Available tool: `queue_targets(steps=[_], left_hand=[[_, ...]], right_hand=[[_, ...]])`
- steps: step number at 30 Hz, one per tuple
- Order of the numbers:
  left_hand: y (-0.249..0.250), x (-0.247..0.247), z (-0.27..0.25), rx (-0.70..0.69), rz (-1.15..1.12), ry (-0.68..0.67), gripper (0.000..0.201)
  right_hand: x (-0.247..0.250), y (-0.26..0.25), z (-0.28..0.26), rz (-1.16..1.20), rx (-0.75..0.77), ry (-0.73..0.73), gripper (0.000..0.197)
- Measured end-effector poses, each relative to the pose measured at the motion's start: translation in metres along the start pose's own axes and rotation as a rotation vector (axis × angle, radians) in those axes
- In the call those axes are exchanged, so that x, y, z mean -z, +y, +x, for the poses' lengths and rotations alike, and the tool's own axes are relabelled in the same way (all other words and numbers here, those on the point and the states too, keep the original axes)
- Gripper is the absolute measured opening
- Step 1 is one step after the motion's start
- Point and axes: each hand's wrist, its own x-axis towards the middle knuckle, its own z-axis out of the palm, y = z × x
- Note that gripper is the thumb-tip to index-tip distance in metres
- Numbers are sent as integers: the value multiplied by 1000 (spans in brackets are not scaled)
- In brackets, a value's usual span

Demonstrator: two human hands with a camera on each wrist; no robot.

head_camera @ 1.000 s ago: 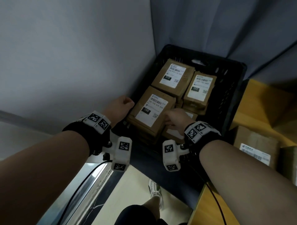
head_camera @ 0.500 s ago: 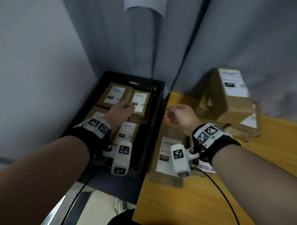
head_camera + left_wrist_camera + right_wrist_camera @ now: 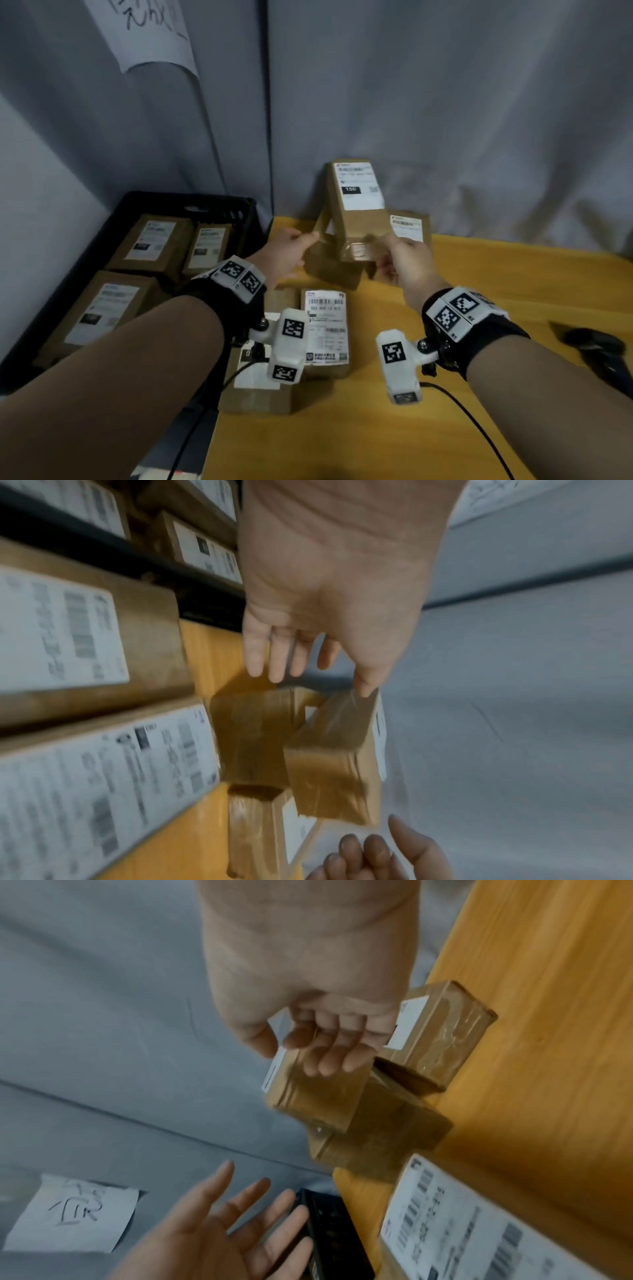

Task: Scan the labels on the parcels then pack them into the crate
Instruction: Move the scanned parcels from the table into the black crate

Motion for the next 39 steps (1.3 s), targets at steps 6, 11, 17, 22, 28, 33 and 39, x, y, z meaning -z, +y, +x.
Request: queue_targets(steps=[6, 11, 17, 22, 28, 33, 39], left_hand=[[19, -42, 20, 67, -23, -99, 73], [11, -53, 31, 76, -211, -136, 68], [-22, -12, 26, -49, -345, -92, 61], [-60, 72, 12, -78, -411, 102, 32], [-118, 190, -3, 21, -439, 270, 32], [-149, 231, -15, 166, -329, 197, 34], [-163, 244, -20, 331, -254, 90, 22]], right_hand=[[16, -3, 40, -20, 25, -25, 29], [-2, 7, 39, -11, 84, -52, 29], [-37, 22, 10, -42, 442, -105, 36], [-106, 17, -1, -122, 406, -377, 24], [-191, 15, -15, -236, 254, -489, 8], [-258, 24, -33, -265, 89, -674, 28], [-311, 46, -37, -112, -313, -661, 90]])
